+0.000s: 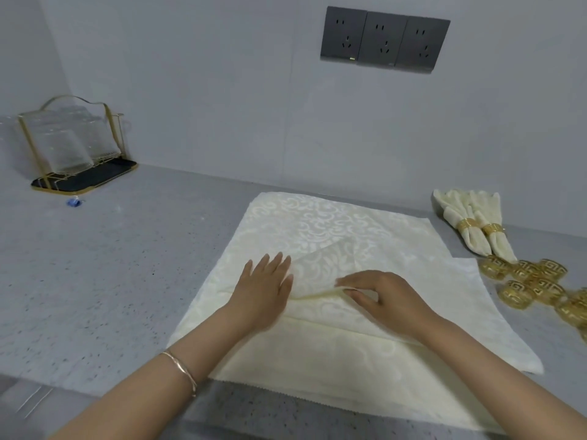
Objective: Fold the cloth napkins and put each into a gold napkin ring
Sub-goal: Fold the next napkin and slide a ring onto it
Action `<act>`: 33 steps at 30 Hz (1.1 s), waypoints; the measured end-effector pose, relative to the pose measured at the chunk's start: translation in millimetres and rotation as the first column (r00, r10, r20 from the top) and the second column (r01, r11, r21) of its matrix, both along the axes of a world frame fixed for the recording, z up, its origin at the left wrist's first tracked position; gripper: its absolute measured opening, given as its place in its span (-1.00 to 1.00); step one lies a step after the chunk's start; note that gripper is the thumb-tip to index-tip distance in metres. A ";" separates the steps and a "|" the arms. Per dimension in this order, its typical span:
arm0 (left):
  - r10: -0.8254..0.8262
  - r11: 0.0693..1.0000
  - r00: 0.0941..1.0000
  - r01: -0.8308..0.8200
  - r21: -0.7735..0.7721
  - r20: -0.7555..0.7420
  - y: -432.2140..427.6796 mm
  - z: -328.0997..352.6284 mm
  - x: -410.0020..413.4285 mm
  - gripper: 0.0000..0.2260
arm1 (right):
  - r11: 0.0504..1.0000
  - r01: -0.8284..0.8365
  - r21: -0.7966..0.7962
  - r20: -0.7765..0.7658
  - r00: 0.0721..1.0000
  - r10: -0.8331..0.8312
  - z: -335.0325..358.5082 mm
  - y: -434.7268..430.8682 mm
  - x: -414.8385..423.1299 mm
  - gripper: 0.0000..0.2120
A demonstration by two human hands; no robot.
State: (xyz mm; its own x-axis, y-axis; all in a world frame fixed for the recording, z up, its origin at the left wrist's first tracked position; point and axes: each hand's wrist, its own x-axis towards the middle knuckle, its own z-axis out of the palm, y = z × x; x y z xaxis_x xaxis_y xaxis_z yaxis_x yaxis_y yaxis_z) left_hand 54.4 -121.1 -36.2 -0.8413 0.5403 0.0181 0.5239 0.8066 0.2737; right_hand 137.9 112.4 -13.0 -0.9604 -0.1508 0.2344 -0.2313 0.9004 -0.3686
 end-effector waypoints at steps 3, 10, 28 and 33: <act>-0.020 0.998 0.999 0.018 -0.058 -0.037 2.8 -10.6 8.6 -0.54 | 1.000 -0.015 0.013 -0.001 1.000 0.015 -6.4 5.7 17.8 -0.75; -0.085 0.990 0.996 0.083 -0.111 -0.013 0.1 -11.5 8.6 -0.53 | 0.984 -0.062 0.166 -0.049 0.996 0.071 -24.9 2.8 35.2 -0.61; 0.056 0.998 0.998 -0.056 0.031 0.003 63.6 -13.9 -0.1 -0.55 | 0.985 0.164 -0.049 0.058 0.985 -0.161 -0.3 -23.5 0.2 -0.71; 0.060 0.998 0.995 -0.061 -0.004 -0.078 64.1 -21.5 1.7 -0.54 | 0.993 0.119 0.026 0.074 0.990 -0.120 -19.6 -32.1 -51.2 -0.60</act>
State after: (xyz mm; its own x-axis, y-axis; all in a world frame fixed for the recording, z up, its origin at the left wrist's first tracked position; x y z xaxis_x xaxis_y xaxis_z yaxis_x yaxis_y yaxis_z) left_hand 56.1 -57.0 -57.7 -0.8687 0.4887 0.0814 0.4935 0.8390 0.2291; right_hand 86.7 80.4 -32.6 -0.9866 -0.0379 0.1588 -0.0938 0.9277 -0.3613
